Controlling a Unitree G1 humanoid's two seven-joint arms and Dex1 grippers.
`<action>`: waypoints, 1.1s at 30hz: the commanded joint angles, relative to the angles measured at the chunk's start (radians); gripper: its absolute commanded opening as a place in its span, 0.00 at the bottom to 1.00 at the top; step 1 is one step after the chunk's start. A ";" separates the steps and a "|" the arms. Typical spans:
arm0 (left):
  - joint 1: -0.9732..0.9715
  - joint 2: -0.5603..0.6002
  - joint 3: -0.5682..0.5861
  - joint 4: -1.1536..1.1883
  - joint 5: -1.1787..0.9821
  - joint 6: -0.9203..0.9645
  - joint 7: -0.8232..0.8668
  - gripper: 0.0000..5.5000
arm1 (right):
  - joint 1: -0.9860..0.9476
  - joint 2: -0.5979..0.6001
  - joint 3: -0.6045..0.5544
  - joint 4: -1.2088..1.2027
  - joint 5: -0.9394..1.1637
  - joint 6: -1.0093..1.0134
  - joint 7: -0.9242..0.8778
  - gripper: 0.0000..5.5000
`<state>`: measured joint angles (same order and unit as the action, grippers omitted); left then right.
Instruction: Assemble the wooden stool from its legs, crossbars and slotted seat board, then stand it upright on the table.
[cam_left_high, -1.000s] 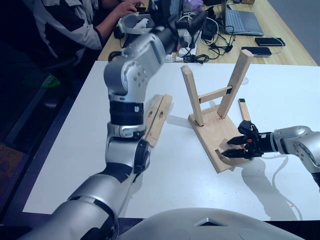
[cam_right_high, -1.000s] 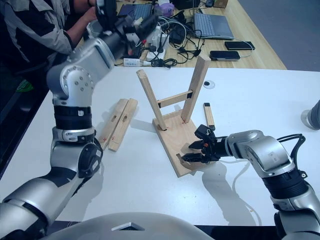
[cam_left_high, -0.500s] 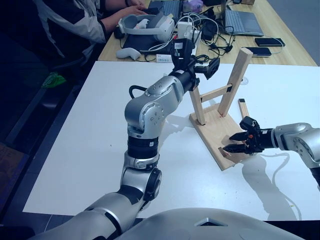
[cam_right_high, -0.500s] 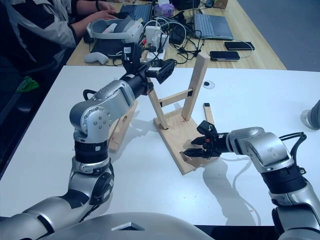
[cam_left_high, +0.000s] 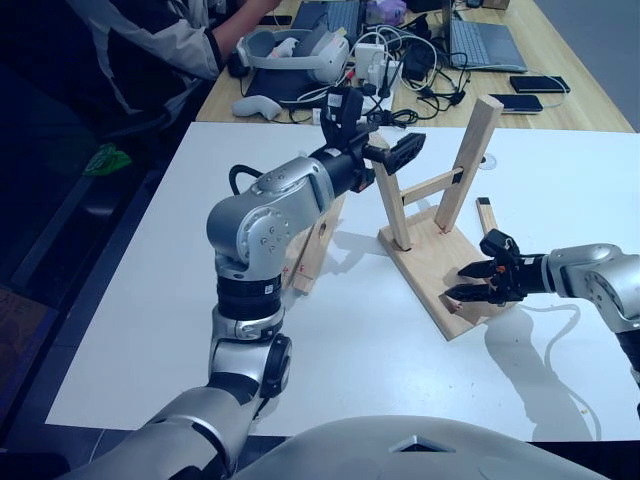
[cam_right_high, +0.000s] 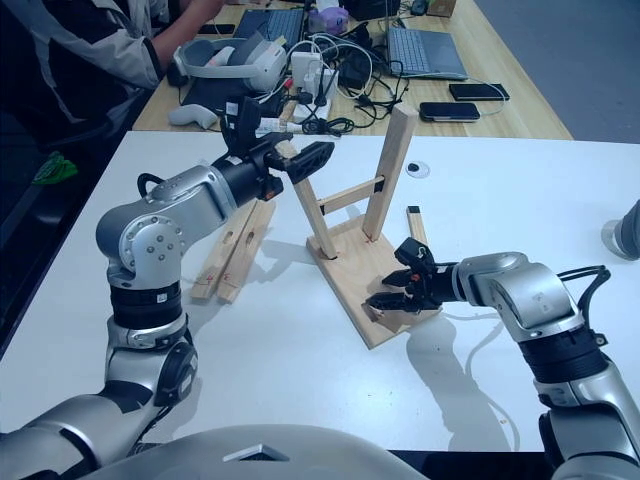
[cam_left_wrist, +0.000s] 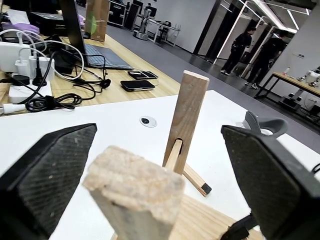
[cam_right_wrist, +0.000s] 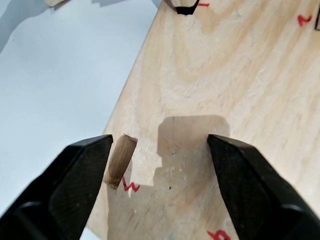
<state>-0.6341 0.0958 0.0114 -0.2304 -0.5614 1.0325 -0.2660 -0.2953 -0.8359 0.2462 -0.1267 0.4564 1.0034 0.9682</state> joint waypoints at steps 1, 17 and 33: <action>0.010 0.056 -0.044 -0.012 -0.015 0.003 -0.085 0.84 | -0.031 -0.015 0.009 0.023 -0.028 -0.007 0.005 0.65; 0.012 0.135 -0.127 0.002 0.043 -0.085 -0.204 0.43 | -0.077 -0.003 0.034 0.086 -0.080 -0.013 0.048 0.66; 0.000 0.187 -0.223 -0.023 0.119 -0.154 -0.236 0.38 | -0.073 0.020 0.051 0.121 -0.104 -0.029 0.042 0.66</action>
<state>-0.6245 0.2609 -0.1906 -0.2514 -0.4711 0.8768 -0.4942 -0.3767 -0.8245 0.2850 -0.0219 0.3660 0.9661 1.0172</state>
